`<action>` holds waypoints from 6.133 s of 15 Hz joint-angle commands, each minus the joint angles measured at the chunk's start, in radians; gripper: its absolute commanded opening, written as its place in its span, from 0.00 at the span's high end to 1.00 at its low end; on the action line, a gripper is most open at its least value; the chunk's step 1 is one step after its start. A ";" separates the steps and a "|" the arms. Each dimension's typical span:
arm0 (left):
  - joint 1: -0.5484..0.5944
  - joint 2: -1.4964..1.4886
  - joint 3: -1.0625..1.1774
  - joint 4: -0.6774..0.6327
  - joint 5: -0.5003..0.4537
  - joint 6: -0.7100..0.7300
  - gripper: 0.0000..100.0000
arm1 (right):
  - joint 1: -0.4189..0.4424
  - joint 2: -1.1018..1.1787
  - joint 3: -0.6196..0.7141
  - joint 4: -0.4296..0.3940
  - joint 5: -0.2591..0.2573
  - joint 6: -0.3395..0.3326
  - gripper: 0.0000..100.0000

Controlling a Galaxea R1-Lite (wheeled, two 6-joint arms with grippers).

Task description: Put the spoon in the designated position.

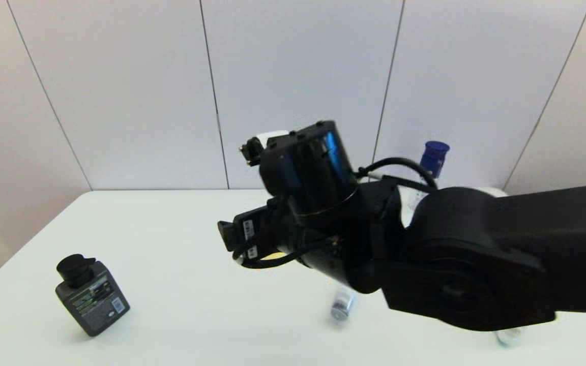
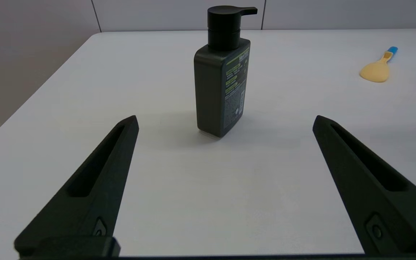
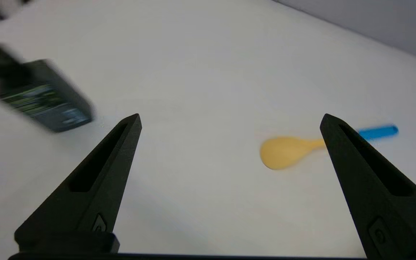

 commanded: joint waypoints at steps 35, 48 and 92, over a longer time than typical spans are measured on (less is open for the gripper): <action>0.000 0.001 0.000 -0.001 -0.001 0.000 0.00 | -0.097 0.493 -0.325 0.210 -0.441 0.410 0.00; 0.000 0.001 0.002 -0.001 0.001 0.000 0.00 | -0.099 0.517 -0.381 0.306 -0.429 0.551 0.00; 0.000 0.001 0.000 -0.001 -0.001 0.000 0.00 | -0.562 -0.350 -0.331 0.429 -0.430 -0.357 1.00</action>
